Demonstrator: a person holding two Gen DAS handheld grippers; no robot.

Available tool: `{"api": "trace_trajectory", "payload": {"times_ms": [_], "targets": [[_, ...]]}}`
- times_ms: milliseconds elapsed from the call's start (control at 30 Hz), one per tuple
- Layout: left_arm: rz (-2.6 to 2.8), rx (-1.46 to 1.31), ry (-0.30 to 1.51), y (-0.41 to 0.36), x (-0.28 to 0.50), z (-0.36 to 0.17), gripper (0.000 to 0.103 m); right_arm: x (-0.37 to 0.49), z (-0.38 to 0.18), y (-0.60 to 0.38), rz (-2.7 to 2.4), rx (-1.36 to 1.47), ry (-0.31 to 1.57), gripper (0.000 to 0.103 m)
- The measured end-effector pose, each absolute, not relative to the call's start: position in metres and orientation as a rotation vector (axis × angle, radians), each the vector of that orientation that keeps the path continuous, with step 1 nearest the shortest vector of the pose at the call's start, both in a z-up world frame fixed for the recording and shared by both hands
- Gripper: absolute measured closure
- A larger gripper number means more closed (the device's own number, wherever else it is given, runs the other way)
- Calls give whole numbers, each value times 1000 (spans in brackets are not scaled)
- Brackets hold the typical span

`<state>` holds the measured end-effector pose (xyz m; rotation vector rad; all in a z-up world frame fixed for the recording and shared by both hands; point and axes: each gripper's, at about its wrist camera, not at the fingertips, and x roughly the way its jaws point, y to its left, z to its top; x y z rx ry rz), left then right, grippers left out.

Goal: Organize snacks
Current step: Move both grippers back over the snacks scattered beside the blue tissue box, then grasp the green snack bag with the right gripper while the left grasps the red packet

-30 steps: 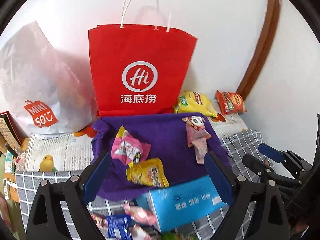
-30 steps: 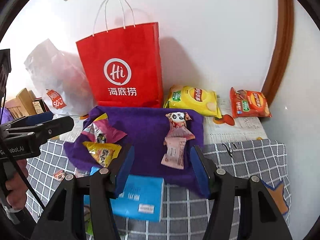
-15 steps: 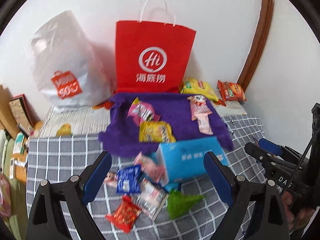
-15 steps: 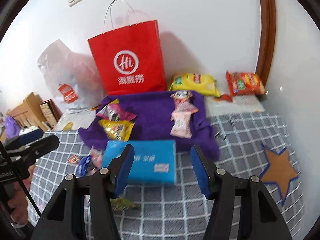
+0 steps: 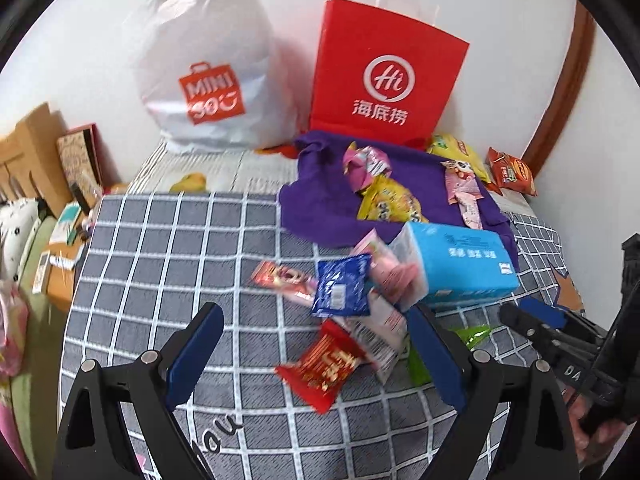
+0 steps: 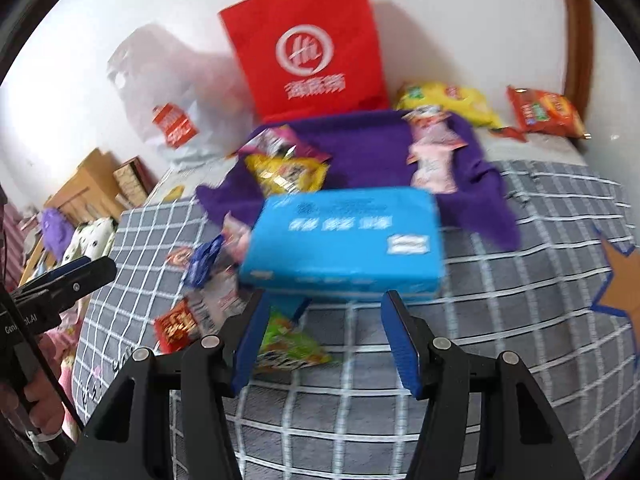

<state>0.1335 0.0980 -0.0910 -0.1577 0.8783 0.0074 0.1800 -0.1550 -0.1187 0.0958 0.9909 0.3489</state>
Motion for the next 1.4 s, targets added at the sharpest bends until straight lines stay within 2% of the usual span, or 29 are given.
{"api": "trace_trajectory", "payload": {"times_ms": [433, 500, 833, 1200, 1233, 1400], "targets": [[9, -203, 904, 117, 114, -114, 11, 175, -178, -105, 389, -52, 1050, 43], [1, -204, 916, 116, 114, -118, 11, 173, -178, -106, 402, -43, 1043, 50], [-13, -107, 968, 94, 126, -147, 11, 157, -154, -173, 284, -45, 925, 52], [-48, 65, 1008, 66, 143, -182, 11, 152, -180, -220, 267, 40, 890, 52], [-50, 67, 1011, 65, 144, -183, 12, 152, -182, -217, 266, 27, 878, 52], [-66, 79, 999, 58, 145, -192, 39, 155, -188, -215, 299, 40, 886, 49]]}}
